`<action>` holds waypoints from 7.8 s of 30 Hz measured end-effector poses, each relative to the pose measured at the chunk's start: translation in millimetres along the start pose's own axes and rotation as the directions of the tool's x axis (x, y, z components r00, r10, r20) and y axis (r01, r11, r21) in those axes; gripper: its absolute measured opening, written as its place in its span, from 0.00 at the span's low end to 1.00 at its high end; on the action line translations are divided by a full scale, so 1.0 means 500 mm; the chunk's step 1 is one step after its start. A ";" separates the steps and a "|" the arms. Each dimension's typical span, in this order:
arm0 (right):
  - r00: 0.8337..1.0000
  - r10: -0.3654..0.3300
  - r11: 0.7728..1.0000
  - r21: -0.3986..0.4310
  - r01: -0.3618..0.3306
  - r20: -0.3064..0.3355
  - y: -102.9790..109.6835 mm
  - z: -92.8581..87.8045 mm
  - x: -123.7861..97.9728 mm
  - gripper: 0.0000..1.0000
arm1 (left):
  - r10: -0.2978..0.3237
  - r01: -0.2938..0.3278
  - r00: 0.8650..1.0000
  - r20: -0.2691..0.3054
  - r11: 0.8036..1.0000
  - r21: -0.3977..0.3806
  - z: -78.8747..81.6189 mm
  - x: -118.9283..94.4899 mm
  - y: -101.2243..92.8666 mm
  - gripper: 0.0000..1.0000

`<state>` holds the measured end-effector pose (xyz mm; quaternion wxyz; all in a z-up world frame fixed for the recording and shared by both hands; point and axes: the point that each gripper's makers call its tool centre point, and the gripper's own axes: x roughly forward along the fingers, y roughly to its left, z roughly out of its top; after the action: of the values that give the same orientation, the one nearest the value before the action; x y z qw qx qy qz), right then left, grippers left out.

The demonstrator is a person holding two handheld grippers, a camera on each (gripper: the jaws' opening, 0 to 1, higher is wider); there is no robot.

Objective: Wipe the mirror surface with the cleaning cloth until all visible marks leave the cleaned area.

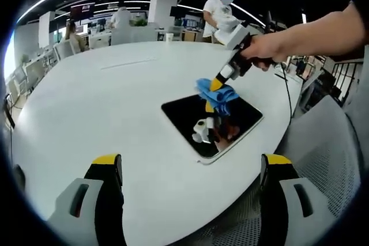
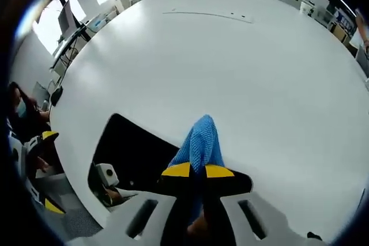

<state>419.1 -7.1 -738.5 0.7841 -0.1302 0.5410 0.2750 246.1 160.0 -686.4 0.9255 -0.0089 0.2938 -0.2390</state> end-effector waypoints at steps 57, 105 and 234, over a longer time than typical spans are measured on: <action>1.000 0.004 0.977 0.211 -0.009 0.026 0.049 -0.144 -0.054 0.01 | 0.019 -0.020 1.000 0.020 1.000 0.008 0.006 -0.002 0.008 0.99; 0.997 0.047 0.976 0.208 -0.057 0.053 0.102 -0.244 -0.090 0.01 | 0.047 -0.047 0.999 0.025 0.999 0.001 0.008 -0.005 0.019 0.99; 0.997 -0.070 0.981 0.184 0.062 0.040 -0.103 -0.040 -0.026 0.01 | 0.014 -0.014 1.000 0.022 1.000 -0.001 0.009 -0.003 0.005 0.99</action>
<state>429.7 -62.7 -739.1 0.8139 -0.0691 0.5408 0.2010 248.8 162.1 -682.2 0.9302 -0.0100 0.2839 -0.2325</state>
